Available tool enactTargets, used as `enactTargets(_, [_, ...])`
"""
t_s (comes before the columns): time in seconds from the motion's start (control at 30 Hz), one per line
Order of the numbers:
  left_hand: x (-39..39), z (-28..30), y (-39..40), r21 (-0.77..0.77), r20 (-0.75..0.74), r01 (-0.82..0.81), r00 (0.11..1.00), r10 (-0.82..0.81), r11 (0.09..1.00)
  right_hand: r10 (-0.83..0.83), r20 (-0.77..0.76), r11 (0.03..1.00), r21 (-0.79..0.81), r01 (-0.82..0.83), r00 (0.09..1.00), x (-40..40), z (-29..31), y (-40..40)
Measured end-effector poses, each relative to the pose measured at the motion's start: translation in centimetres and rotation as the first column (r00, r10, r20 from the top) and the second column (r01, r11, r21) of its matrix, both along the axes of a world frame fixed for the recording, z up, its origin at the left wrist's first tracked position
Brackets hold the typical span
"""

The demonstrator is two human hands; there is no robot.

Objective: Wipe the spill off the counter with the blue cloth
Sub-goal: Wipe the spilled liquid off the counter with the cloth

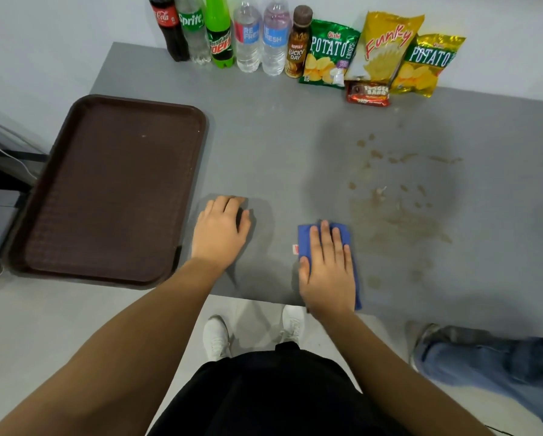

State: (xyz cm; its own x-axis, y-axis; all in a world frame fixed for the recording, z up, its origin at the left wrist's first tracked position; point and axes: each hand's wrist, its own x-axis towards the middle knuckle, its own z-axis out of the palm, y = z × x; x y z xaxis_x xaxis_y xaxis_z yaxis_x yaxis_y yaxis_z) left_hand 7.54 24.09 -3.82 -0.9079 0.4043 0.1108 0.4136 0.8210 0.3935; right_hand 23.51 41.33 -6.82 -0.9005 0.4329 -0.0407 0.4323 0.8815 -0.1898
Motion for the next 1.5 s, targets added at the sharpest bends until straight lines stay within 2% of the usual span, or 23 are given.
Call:
enactTargets(0.1, [0.4, -0.1, 0.9, 0.012, -0.006, -0.013, 1.000, 0.014, 1.000, 0.069, -0.061, 0.998, -0.004, -0.069, 0.996, 0.0, -0.3, -1.3])
enactTargets(0.2, [0.8, -0.1, 1.8, 0.021, -0.005, -0.015, 1.000, 0.015, 1.000, 0.118, -0.058, 0.993, -0.017, -0.119, 0.991, -2.2, -0.3, -0.7])
enactTargets(0.47, [2.3, -0.1, 3.4, 0.004, -0.047, -0.032, 0.998, 0.032, 0.999, 0.103, -0.064, 0.993, -0.046, -0.106, 0.993, -7.5, -0.1, 4.8])
enactTargets(0.73, [4.3, 0.4, 5.5, -0.013, -0.053, -0.037, 0.998, 0.036, 0.999, 0.055, -0.008, 0.997, -0.050, -0.055, 0.998, -4.0, 0.6, 8.1])
enactTargets(1.0, [5.3, -0.2, 7.0, 0.009, -0.040, -0.051, 0.998, 0.051, 0.999, 0.132, 0.000, 0.991, 0.020, -0.132, 0.991, 2.7, -0.3, 6.0])
enactTargets(1.23, [5.5, -1.1, 8.7, 0.068, 0.019, 0.041, 0.999, -0.042, 0.997, 0.211, -0.046, 0.977, 0.004, -0.212, 0.976, 0.0, -0.5, 5.4])
enactTargets(1.37, [5.5, -2.2, 9.3, 0.084, 0.038, 0.131, 0.990, -0.134, 0.988, 0.146, -0.028, 0.989, -0.015, -0.146, 0.989, -2.4, 0.0, 7.6])
enactTargets(1.5, [5.9, -3.2, 8.8, 0.062, 0.067, 0.146, 0.986, -0.150, 0.987, 0.082, -0.013, 0.997, -0.009, -0.082, 0.997, -2.7, 0.1, 9.8])
